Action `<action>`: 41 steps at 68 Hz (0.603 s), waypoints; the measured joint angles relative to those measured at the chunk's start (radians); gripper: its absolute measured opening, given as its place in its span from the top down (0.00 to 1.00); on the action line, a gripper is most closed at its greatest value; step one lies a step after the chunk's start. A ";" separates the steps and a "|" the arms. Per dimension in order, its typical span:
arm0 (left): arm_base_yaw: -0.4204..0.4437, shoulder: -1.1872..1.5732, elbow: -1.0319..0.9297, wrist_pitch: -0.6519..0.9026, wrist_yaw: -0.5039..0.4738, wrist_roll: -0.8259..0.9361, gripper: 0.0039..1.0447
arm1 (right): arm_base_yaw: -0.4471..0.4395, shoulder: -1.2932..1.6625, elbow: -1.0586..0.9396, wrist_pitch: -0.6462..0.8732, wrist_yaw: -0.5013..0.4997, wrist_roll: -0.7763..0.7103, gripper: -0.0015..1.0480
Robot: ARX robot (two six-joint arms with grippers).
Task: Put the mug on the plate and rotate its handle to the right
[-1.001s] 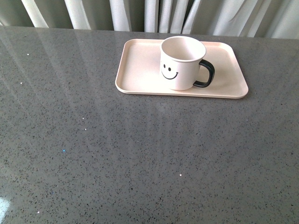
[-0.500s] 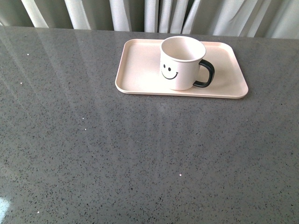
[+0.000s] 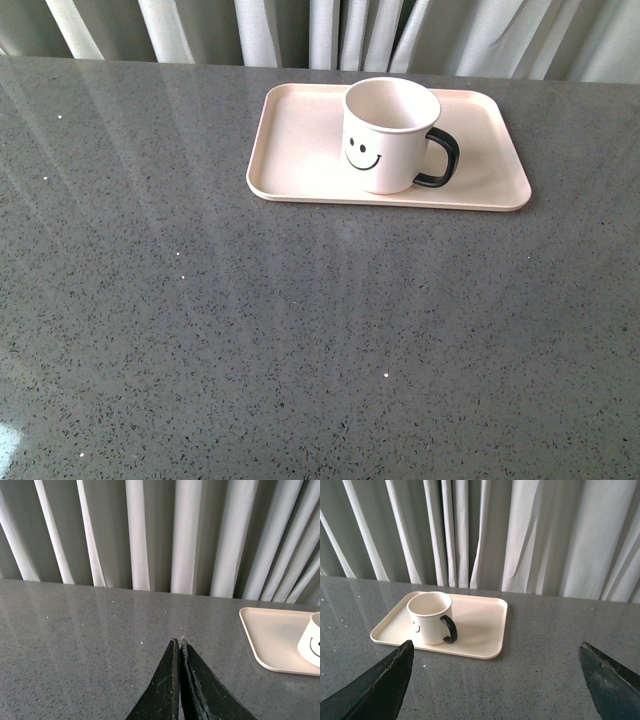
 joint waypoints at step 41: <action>0.000 -0.163 0.000 -0.179 0.000 0.000 0.50 | 0.000 0.000 0.000 0.000 0.000 0.000 0.09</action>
